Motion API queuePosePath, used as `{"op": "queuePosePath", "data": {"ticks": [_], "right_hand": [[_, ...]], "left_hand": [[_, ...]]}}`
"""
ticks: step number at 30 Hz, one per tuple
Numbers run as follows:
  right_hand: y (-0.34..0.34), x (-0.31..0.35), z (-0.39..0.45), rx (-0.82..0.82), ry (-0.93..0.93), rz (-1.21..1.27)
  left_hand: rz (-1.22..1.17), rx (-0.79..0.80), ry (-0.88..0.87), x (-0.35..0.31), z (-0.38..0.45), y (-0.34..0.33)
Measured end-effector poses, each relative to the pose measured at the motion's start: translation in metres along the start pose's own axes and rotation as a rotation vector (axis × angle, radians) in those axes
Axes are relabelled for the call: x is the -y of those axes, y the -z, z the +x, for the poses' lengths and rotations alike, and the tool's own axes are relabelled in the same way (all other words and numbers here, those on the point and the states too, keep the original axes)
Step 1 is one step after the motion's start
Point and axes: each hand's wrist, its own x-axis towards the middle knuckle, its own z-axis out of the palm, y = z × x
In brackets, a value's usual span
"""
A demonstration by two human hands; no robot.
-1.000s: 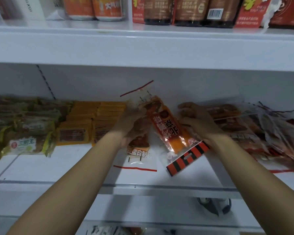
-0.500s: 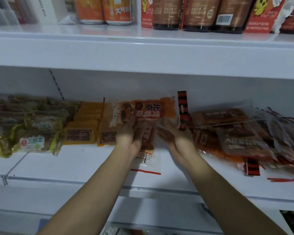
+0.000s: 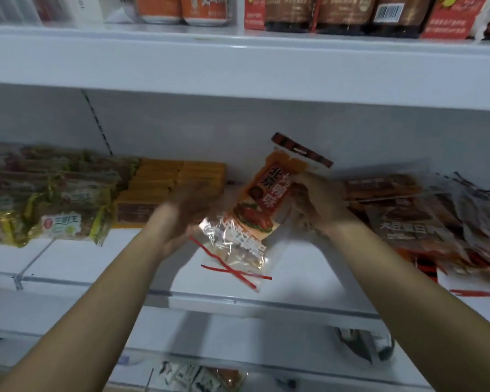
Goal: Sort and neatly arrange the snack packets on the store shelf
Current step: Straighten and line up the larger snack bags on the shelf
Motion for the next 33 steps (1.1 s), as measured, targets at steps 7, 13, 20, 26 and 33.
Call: {"op": "queuePosePath", "data": {"ticks": [7,13,20,26,33], "right_hand": [[-0.021,-0.023,-0.002,-0.052,0.037,-0.05],[-0.02,-0.079,0.023,-0.096,0.106,-0.496],[-0.029,-0.061,-0.009,-0.053,0.169,-0.676],[-0.008,-0.047,-0.023,-0.075,0.333,-0.679],[0.051,-0.013,-0.051,-0.276,0.454,-0.638]], "left_hand": [[0.54,-0.169,-0.08,0.03,0.008,-0.024],[1.016,-0.372,-0.263,0.058,0.029,-0.01],[1.202,-0.314,-0.314,0.063,0.033,-0.009],[1.269,-0.384,-0.399,0.064,0.046,-0.003],[1.228,-0.051,-0.548,0.051,0.056,-0.111]]}}
